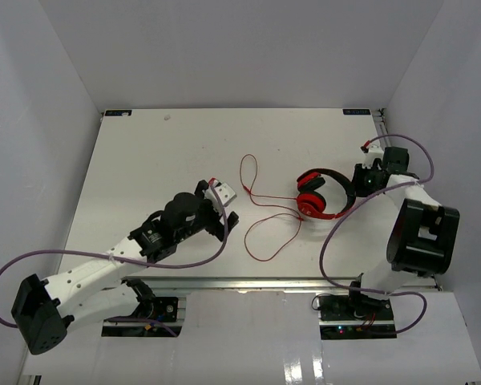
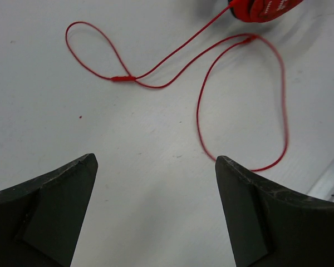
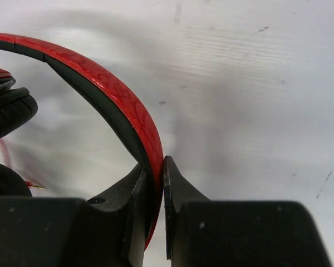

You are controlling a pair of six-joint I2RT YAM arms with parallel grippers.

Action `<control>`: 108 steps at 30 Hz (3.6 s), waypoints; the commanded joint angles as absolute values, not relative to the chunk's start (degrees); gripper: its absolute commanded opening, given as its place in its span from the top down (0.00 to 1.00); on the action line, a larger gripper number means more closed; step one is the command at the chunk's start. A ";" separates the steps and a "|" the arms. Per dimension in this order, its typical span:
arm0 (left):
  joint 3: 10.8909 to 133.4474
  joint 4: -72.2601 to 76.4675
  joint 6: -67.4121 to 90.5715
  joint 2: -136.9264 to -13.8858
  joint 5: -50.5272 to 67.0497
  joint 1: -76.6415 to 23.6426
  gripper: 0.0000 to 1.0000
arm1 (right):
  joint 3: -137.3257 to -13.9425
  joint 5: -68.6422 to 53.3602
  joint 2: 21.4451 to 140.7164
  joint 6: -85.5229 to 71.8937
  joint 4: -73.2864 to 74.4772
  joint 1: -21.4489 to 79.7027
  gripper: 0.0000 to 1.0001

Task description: Wrap the headphones

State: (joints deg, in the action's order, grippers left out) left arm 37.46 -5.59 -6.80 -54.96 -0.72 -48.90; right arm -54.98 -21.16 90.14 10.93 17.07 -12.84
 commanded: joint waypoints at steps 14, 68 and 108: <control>30.76 8.80 8.69 -49.35 23.70 -49.66 0.02 | -50.10 -50.06 53.30 27.51 30.49 -14.94 0.92; 34.84 76.05 17.55 -107.07 16.36 -60.56 0.04 | -64.78 -52.09 51.87 -11.74 17.21 -14.85 0.92; 43.38 53.80 2.26 -111.08 29.52 -59.87 0.99 | -62.31 -53.33 50.67 -12.37 16.70 -14.94 0.92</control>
State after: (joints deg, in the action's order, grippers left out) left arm 45.16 54.44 1.68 -114.67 29.22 -60.28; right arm -61.47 -51.83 51.55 -10.12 19.27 -14.90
